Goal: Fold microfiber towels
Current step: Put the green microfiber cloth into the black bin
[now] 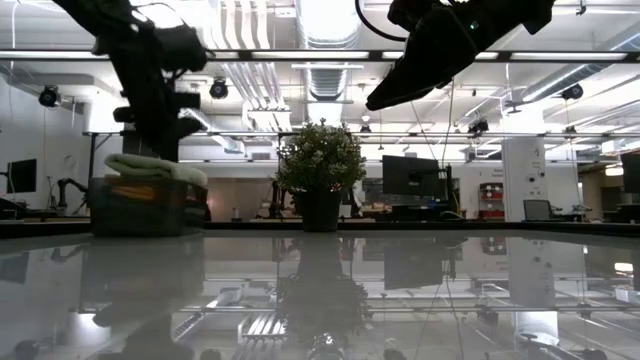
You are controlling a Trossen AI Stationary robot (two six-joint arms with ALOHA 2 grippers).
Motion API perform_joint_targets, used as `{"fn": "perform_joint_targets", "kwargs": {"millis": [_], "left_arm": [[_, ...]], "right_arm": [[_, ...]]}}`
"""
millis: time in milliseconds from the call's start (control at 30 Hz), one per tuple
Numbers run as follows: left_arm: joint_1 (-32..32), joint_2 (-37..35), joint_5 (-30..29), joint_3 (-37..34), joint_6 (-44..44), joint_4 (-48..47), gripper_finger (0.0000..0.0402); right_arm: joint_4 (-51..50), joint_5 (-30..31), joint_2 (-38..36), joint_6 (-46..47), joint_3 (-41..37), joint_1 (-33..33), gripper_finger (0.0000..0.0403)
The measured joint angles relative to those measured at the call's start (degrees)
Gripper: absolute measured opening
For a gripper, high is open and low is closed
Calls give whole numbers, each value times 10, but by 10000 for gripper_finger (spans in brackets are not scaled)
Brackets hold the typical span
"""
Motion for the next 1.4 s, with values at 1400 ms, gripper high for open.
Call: {"fn": "perform_joint_targets", "kwargs": {"millis": [1400], "left_arm": [[-96,107,-230,-255,-120,516,0]], "right_arm": [[0,0,0,0,0,0,327]]}}
